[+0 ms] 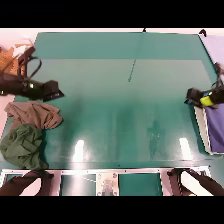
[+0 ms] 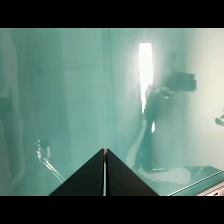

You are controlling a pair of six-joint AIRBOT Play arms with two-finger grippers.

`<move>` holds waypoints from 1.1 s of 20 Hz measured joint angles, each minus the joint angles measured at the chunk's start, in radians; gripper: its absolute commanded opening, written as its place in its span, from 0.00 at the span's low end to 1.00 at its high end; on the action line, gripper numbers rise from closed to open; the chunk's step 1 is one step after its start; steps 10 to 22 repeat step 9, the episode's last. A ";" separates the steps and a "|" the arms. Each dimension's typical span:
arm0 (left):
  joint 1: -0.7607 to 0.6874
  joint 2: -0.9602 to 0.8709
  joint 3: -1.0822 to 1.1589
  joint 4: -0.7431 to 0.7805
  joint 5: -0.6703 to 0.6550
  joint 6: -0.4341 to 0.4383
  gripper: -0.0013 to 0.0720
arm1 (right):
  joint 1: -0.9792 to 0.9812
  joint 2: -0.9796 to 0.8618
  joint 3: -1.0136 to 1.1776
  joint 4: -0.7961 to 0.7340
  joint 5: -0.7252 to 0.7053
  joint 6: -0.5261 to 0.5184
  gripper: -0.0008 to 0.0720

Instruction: Fold the shirts.

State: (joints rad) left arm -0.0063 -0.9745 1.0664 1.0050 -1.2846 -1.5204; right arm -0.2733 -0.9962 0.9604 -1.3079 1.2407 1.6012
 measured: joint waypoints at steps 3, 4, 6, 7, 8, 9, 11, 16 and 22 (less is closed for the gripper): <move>-0.001 0.041 -0.060 -0.003 0.016 0.001 0.05 | 0.042 0.042 -0.079 0.014 0.011 0.006 0.03; -0.002 0.048 -0.071 -0.003 0.024 0.002 0.05 | 0.051 0.050 -0.093 0.018 0.020 0.009 0.03; -0.002 0.057 -0.083 -0.005 0.039 0.002 0.05 | 0.061 0.059 -0.110 0.020 0.032 0.013 0.03; -0.002 0.059 -0.086 -0.005 0.046 0.002 0.05 | 0.064 0.061 -0.116 0.022 0.037 0.015 0.03; -0.002 0.061 -0.089 -0.006 0.051 0.003 0.05 | 0.066 0.063 -0.119 0.022 0.039 0.016 0.03; -0.002 0.063 -0.091 -0.006 0.054 0.003 0.05 | 0.068 0.065 -0.122 0.023 0.041 0.017 0.03; -0.002 0.063 -0.091 -0.006 0.054 0.003 0.05 | 0.068 0.065 -0.122 0.023 0.041 0.017 0.03; -0.002 0.063 -0.091 -0.006 0.054 0.003 0.05 | 0.068 0.065 -0.122 0.023 0.041 0.017 0.03; -0.002 0.063 -0.091 -0.006 0.054 0.003 0.05 | 0.068 0.065 -0.122 0.023 0.041 0.017 0.03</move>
